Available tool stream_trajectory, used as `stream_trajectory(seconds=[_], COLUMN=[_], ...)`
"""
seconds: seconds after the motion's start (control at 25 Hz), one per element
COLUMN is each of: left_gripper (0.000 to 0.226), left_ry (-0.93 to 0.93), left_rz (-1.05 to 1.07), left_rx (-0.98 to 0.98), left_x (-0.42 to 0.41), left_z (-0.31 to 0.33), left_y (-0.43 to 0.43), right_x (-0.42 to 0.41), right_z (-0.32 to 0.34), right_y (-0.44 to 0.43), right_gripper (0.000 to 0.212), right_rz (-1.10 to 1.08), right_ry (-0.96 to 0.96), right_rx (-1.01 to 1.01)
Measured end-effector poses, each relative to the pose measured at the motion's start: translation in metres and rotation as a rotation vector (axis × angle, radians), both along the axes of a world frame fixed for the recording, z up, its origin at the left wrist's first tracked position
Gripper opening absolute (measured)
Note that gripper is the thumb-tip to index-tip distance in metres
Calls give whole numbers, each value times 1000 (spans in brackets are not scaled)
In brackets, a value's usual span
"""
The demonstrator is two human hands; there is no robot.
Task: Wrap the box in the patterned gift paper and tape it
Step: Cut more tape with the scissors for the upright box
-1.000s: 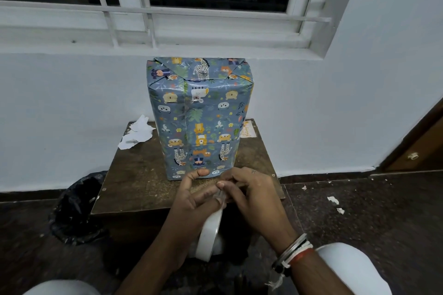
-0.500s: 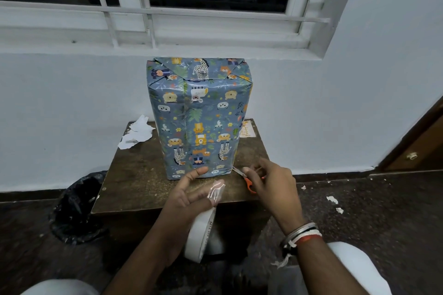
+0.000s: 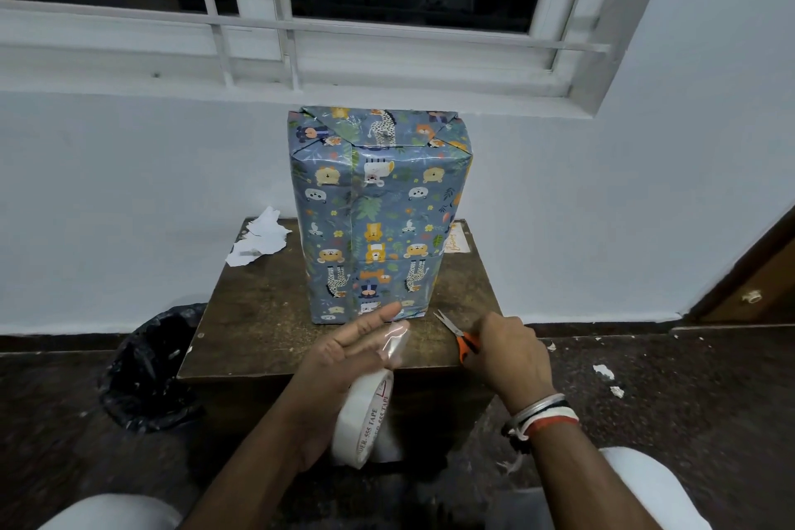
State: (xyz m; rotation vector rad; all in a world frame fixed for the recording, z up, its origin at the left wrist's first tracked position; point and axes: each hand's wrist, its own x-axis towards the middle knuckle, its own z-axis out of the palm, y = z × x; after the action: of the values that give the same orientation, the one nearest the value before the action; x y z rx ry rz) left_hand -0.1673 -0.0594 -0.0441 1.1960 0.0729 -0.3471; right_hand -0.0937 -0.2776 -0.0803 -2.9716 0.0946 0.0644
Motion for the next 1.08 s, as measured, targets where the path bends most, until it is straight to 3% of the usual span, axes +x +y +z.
stream_trajectory(seconds=[0.12, 0.24, 0.4, 0.48, 0.68, 1.08], left_gripper=[44, 39, 42, 41, 34, 45], left_ry=[16, 37, 30, 19, 11, -29], left_rz=[-1, -5, -40, -32, -17, -73], left_rx=[-3, 40, 49, 32, 34, 163], left_x=[2, 2, 4, 4, 7, 10], left_z=[3, 3, 1, 1, -5, -18], left_y=[3, 4, 9, 10, 6, 6], right_x=[-6, -7, -23, -25, -21, -23], right_z=[7, 14, 36, 40, 44, 51], right_y=[-10, -29, -31, -28, -23, -21], right_gripper=[30, 38, 32, 40, 47, 38], right_rz=[21, 83, 357, 459, 636, 662], right_ry=[22, 183, 511, 639, 735, 773], right_rx=[56, 430, 769, 876, 860, 842])
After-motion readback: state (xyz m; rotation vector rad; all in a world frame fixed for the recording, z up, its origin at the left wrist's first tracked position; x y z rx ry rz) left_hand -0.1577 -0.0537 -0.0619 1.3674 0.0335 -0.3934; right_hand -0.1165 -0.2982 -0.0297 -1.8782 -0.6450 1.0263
